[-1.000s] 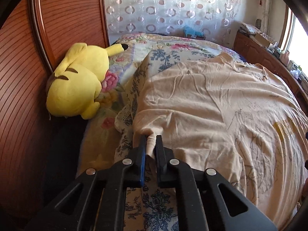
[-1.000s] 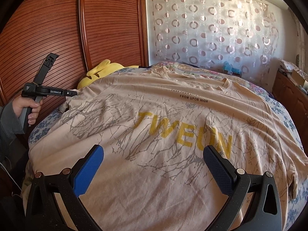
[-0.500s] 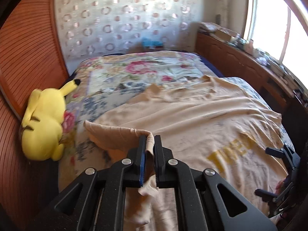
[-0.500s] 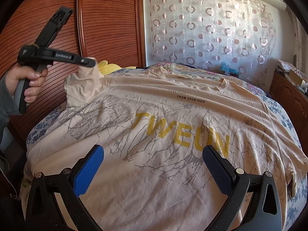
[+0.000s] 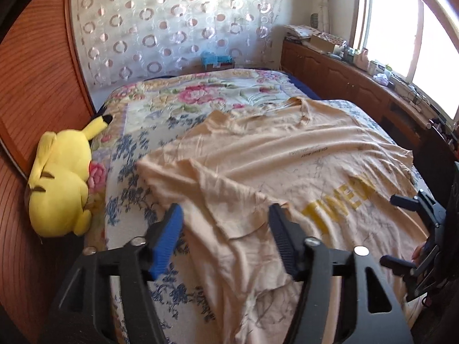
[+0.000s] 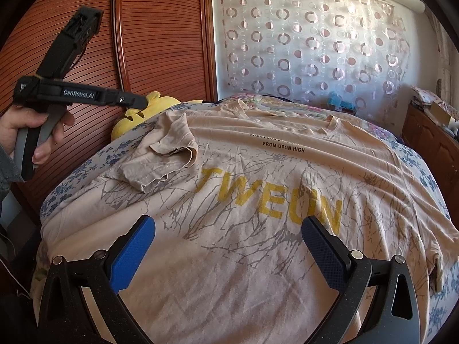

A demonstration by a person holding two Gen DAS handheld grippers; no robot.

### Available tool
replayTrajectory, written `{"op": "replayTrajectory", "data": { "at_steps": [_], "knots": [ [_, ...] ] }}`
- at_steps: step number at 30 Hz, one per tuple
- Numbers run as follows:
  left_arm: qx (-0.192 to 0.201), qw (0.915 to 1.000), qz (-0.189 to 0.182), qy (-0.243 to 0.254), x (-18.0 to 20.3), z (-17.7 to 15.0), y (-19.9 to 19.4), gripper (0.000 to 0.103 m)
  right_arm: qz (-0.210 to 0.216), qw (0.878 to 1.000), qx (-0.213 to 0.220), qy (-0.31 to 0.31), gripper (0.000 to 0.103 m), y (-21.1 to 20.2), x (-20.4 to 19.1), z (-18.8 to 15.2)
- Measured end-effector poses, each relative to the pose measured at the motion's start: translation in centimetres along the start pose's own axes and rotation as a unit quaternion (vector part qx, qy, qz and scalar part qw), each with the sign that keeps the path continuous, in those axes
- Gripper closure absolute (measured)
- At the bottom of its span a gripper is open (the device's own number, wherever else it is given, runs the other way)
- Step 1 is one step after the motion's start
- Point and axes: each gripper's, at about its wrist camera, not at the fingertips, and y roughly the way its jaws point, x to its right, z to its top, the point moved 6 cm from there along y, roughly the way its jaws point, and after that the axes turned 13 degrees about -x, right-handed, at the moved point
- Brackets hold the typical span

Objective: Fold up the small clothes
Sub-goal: 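Fold the grasped side over toward the shirt center, open left gripper, then move the right gripper to the opposite side edge of the shirt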

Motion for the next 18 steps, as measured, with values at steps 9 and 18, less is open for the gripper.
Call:
{"op": "replayTrajectory", "data": {
  "at_steps": [9,18],
  "knots": [
    [-0.065,0.9969,0.029,-0.033,-3.8,-4.3,5.8,0.024,-0.001,1.0,-0.003,-0.002,0.001,0.0,0.1,0.0],
    [-0.033,0.9989,0.019,-0.028,-3.6,-5.0,6.3,0.01,0.006,1.0,-0.017,-0.003,0.001,0.4,0.1,-0.1]
  ]
}}
